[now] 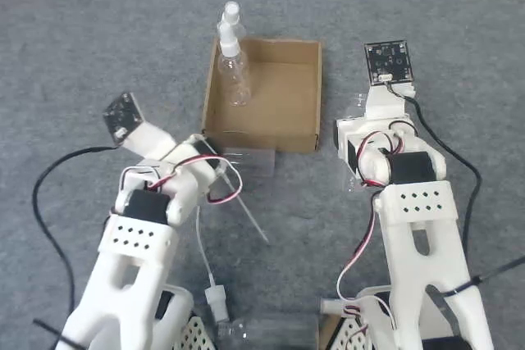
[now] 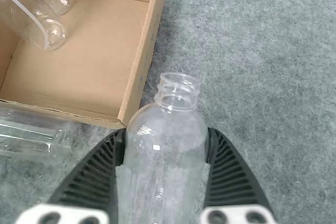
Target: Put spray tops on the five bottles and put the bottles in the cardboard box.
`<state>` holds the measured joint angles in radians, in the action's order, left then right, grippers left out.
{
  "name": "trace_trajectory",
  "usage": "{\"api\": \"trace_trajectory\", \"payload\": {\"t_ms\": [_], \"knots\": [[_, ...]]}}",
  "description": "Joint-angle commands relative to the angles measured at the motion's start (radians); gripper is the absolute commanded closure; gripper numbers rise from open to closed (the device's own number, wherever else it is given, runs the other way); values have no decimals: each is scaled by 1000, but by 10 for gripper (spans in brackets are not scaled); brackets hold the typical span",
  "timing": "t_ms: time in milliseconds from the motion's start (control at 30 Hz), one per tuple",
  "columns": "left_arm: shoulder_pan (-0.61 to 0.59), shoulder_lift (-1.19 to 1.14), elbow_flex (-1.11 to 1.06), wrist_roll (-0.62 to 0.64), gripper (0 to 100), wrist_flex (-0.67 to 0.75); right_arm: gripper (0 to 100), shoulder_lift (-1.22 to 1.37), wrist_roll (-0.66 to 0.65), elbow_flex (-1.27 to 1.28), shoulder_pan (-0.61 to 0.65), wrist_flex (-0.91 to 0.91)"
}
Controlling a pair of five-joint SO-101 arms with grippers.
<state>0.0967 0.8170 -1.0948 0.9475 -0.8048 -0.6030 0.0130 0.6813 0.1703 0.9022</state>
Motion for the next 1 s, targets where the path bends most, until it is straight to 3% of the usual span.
{"api": "trace_trajectory", "payload": {"t_ms": [0,467,767,967], "knots": [[-51,43,39,-11,990,37,972,-56,5,-11,18,22],[-54,43,38,-11,990,34,972,-220,3,64,81,41],[-55,49,38,-6,990,32,972,-220,2,94,185,42],[-92,206,-24,-5,990,37,972,-220,2,95,193,42]]}}
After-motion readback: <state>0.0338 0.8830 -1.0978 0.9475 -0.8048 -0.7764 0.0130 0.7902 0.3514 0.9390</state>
